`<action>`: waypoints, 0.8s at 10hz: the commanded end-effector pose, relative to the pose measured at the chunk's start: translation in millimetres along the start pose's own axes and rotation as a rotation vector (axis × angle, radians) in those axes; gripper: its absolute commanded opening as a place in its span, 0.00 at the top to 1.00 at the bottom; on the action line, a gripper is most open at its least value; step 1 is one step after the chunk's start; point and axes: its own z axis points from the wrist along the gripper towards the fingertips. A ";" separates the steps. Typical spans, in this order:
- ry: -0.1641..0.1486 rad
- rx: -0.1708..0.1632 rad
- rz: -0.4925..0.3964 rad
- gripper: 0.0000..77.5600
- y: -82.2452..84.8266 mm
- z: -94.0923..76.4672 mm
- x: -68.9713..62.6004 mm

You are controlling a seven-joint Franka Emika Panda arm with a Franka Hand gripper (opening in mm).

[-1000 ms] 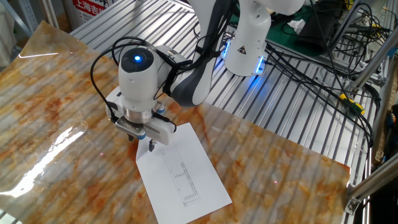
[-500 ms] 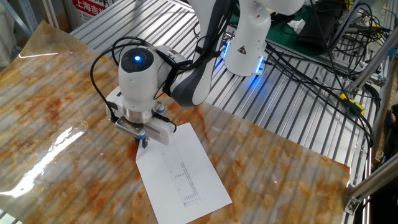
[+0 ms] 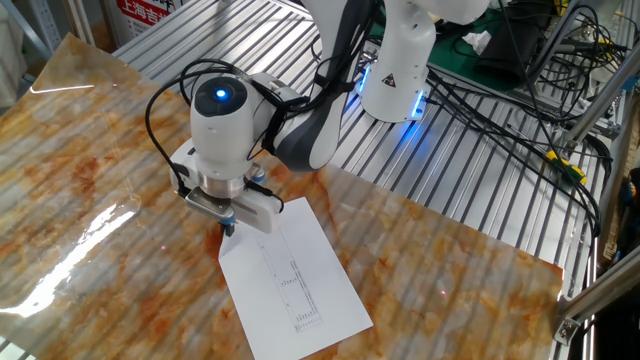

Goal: Flip over and spread out the paper that is laid flat on the table

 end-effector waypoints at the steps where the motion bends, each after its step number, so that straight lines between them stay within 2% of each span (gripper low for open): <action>1: 0.029 0.012 0.015 0.98 -0.8 -36.9 -3.2; 4: 0.034 0.027 0.021 0.98 -0.8 -50.1 -5.6; 8: 0.039 0.035 0.048 0.98 -4.8 -81.9 -10.5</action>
